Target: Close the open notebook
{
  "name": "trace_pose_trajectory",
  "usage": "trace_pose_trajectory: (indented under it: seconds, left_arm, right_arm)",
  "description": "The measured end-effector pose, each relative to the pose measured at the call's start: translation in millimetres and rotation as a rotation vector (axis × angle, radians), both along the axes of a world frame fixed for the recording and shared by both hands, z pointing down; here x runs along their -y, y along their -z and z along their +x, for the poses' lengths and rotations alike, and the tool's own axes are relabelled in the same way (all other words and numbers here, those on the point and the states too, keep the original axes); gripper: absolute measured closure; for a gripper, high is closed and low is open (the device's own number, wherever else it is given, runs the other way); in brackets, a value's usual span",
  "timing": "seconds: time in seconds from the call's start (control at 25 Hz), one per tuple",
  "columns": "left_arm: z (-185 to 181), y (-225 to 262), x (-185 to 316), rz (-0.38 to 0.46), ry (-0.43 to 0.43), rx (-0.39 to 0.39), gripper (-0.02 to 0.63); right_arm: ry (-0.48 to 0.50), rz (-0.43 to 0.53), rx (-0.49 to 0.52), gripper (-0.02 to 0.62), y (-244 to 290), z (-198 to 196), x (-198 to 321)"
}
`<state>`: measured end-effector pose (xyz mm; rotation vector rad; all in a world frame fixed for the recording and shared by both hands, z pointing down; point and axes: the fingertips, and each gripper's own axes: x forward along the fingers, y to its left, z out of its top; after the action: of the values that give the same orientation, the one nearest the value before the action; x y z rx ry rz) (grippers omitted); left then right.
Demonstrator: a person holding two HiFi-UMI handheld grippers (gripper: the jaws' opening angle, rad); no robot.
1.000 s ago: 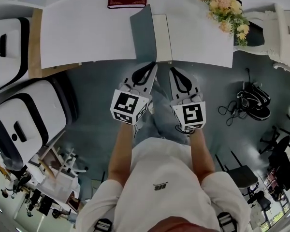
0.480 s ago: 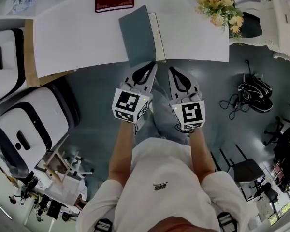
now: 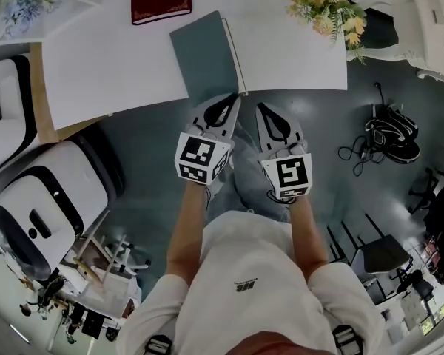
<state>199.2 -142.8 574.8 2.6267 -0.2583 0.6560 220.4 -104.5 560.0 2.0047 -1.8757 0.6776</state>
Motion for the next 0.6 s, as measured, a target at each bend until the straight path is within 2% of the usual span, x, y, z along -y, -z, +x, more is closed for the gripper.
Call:
trace_pose_trajectory:
  seconds: [0.6]
  left_arm:
    - [13,-29,-6,-0.031,-0.040,0.032,0.606]
  right_arm:
    - [-0.039,-0.025,0.011,0.598,-16,9,-5]
